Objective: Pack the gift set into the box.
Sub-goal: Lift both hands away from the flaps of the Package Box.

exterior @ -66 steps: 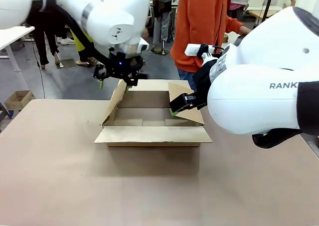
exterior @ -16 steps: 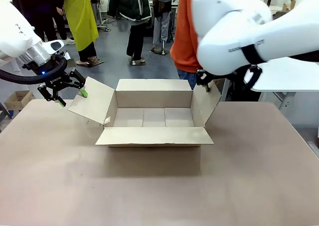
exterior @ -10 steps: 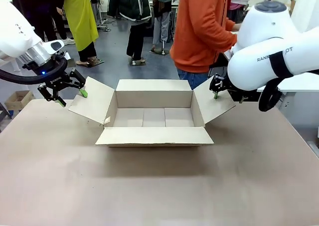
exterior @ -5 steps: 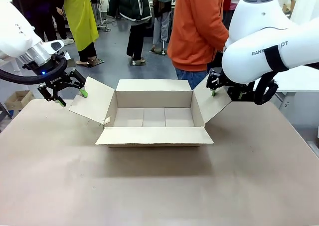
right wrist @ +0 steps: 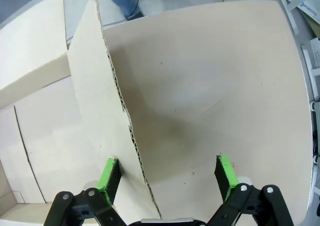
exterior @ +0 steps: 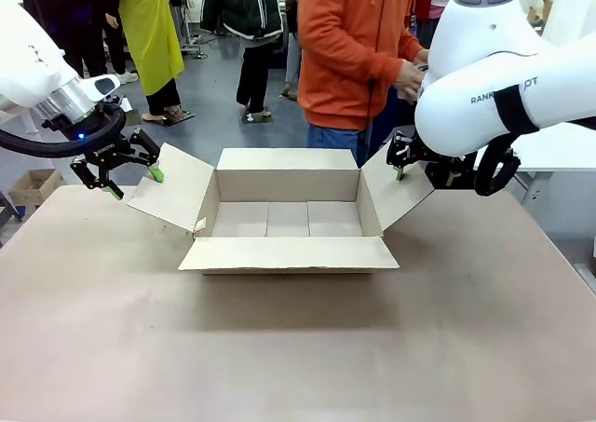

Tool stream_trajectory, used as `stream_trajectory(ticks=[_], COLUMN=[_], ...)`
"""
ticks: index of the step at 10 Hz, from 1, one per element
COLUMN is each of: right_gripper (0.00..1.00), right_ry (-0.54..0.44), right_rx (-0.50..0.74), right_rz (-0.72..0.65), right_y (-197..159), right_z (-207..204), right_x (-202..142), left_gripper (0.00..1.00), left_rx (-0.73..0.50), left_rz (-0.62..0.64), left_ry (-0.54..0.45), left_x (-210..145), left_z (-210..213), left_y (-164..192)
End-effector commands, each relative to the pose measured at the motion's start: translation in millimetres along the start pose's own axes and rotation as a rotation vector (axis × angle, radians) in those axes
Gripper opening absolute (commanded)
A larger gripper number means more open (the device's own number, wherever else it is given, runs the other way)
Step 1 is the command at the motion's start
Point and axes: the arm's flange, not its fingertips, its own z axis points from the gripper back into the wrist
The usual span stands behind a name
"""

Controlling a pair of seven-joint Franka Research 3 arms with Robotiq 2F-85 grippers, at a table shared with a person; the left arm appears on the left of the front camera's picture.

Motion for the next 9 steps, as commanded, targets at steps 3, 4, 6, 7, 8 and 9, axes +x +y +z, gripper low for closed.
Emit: stream_trajectory(ticks=[3,4,6,7,8,9], right_gripper=[1.00,1.00,1.00,1.00,1.00,1.00], right_ry=[-0.018,-0.018,-0.018,-0.018,-0.018,-0.018], right_rx=[-0.019,-0.019,-0.019,-0.019,-0.019,-0.019], right_rz=[-0.020,-0.020,-0.020,-0.020,-0.020,-0.020], right_y=[3.8,3.8,3.8,3.8,3.8,3.8], right_z=[-0.4,-0.4,-0.4,-0.4,-0.4,-0.4], right_x=[2.4,2.4,2.4,2.4,2.4,2.4], left_gripper=[1.00,1.00,1.00,1.00,1.00,1.00], left_rx=[0.015,0.015,0.015,0.015,0.015,0.015], left_rz=[0.011,0.011,0.011,0.011,0.011,0.011], left_ry=[-0.007,-0.007,-0.007,-0.007,-0.007,-0.007], left_x=[-1.0,-1.0,-1.0,-1.0,-1.0,-1.0], left_z=[1.8,1.8,1.8,1.8,1.8,1.8], left_y=[-1.7,-1.7,-1.7,-1.7,-1.7,-1.7])
